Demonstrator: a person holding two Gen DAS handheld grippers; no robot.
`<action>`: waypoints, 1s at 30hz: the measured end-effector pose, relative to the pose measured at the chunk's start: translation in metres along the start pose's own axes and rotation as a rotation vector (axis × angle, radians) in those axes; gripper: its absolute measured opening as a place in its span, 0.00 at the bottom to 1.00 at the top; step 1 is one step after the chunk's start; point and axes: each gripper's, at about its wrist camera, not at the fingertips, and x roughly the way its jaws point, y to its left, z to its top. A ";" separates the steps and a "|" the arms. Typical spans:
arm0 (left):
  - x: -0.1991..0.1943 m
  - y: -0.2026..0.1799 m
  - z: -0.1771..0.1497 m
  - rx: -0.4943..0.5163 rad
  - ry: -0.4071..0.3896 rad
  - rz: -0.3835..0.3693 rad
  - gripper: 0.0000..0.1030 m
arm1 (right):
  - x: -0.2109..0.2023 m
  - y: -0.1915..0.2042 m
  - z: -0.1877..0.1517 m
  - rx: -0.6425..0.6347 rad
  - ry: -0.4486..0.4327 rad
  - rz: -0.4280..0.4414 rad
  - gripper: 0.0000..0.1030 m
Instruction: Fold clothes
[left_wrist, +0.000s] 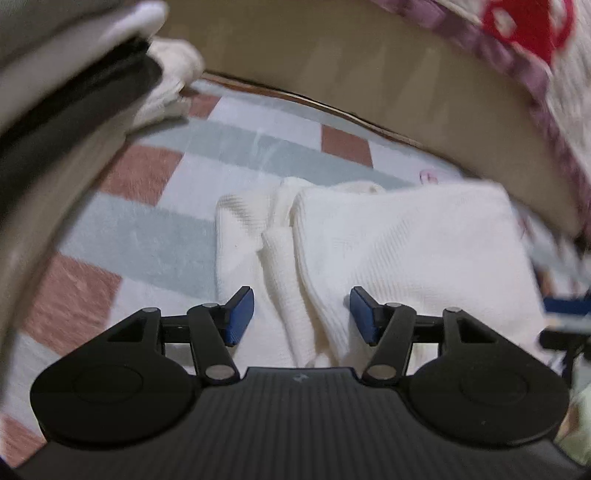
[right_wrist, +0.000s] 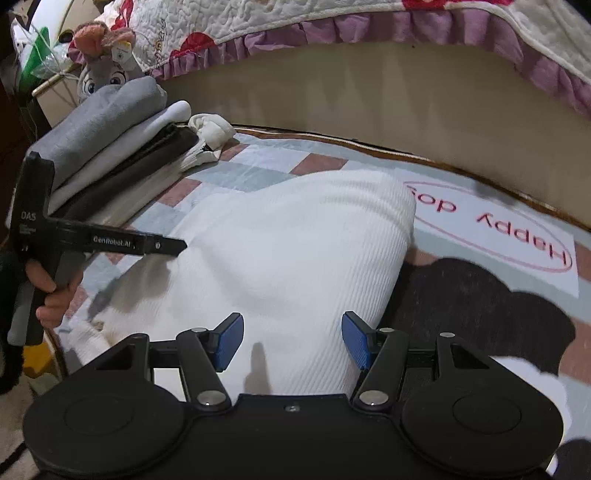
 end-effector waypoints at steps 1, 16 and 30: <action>0.002 0.005 0.003 -0.038 -0.003 -0.026 0.55 | 0.004 -0.002 0.004 0.004 -0.002 0.003 0.62; -0.016 -0.038 0.003 0.291 -0.174 0.026 0.09 | 0.041 -0.033 0.015 0.168 -0.128 0.004 0.64; -0.002 -0.004 0.015 0.230 -0.132 0.069 0.07 | 0.040 0.071 0.000 -0.228 -0.055 -0.006 0.64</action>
